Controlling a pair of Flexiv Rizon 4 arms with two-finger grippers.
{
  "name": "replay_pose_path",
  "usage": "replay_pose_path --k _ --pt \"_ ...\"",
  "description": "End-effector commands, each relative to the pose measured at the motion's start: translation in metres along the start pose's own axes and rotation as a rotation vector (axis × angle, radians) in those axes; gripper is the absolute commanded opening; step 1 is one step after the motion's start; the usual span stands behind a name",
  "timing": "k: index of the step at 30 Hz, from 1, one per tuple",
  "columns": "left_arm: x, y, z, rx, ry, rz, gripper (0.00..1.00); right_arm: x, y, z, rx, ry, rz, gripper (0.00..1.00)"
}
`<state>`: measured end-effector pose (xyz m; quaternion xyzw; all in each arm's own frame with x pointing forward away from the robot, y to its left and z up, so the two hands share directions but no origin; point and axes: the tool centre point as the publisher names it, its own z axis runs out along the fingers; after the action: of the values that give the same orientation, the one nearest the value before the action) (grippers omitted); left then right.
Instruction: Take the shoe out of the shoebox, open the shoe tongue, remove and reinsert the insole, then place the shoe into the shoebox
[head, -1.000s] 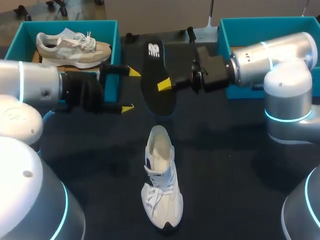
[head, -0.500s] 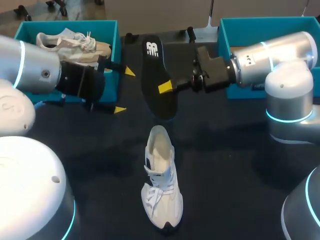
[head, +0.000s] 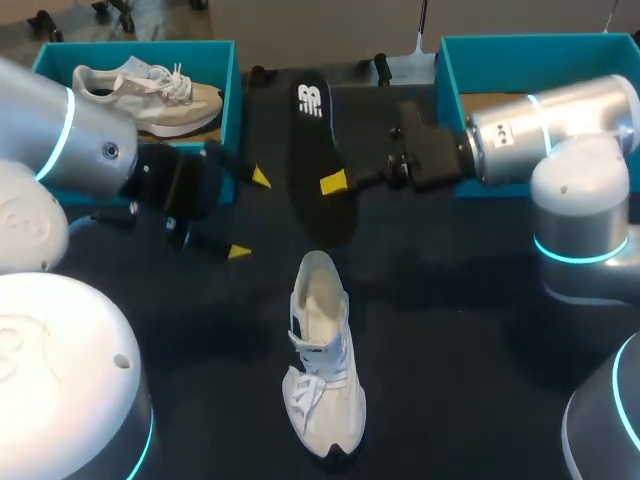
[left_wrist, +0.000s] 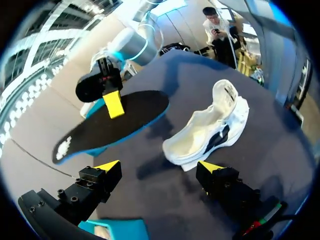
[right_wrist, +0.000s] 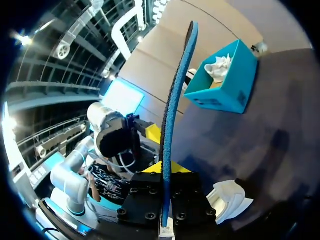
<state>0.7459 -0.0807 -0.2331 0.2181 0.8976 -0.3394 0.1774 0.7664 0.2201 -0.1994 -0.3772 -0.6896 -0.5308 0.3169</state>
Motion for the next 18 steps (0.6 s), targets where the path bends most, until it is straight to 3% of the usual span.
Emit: replay_pose_path --k 1,11,15,16,18 --pt "0.014 0.003 -0.005 0.022 0.028 -0.058 1.00 0.002 -0.011 0.002 -0.081 0.002 -0.013 0.00" --pt "0.014 0.003 -0.005 0.022 0.028 -0.058 1.00 0.002 -0.011 0.002 -0.081 0.002 -0.013 0.00" --pt "0.021 0.003 0.004 0.028 0.073 -0.134 1.00 -0.001 -0.013 0.003 -0.095 -0.008 -0.015 0.00" --pt "0.035 0.004 0.013 0.000 0.121 -0.193 1.00 -0.008 -0.023 0.007 -0.142 -0.030 -0.035 0.00" --pt "0.042 0.005 0.017 -0.005 0.149 -0.239 1.00 -0.011 -0.028 0.008 -0.168 -0.040 -0.051 0.00"
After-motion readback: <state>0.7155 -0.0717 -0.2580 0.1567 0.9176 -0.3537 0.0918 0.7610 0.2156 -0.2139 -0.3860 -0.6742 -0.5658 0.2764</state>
